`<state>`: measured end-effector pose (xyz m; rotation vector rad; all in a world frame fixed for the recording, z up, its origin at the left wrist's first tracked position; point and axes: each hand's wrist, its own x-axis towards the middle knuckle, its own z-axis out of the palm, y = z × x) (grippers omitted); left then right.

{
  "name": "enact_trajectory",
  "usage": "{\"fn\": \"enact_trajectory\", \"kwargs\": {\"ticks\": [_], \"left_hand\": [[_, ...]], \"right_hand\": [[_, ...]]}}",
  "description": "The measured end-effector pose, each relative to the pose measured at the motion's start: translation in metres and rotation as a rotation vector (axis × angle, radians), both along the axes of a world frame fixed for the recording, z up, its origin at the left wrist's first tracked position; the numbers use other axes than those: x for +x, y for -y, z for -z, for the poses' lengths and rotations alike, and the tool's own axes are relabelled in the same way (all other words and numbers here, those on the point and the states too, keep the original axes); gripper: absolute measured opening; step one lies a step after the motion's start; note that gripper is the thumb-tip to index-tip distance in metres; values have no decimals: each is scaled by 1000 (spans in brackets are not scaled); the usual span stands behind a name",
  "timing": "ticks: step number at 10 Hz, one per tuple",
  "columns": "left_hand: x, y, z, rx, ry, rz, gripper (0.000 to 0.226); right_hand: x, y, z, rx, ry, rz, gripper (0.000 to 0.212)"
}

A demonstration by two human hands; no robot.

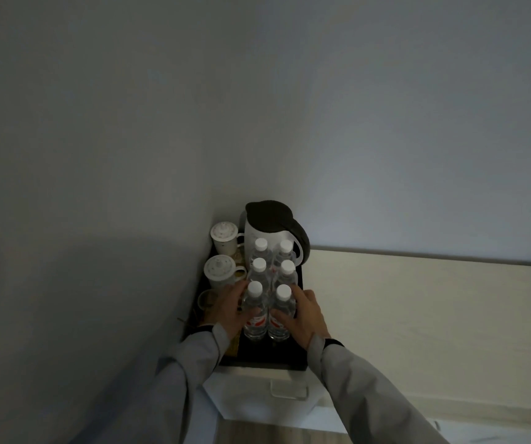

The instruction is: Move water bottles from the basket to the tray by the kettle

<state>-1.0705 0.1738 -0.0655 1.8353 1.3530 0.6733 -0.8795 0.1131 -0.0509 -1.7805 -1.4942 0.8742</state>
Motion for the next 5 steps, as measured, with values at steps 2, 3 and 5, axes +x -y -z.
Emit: {"fn": "enact_trajectory", "kwargs": {"ticks": [2,3,5], "left_hand": [[0,1,-8,-21,-7,23,62],[0,1,-10,-14,-49,34,62],[1,2,-24,38,-67,-5,56]], "right_hand": [[1,-1,-4,-17,12,-28,59],[2,-3,-6,-31,31,-37,61],[6,-3,-18,16,15,-41,58]]}}
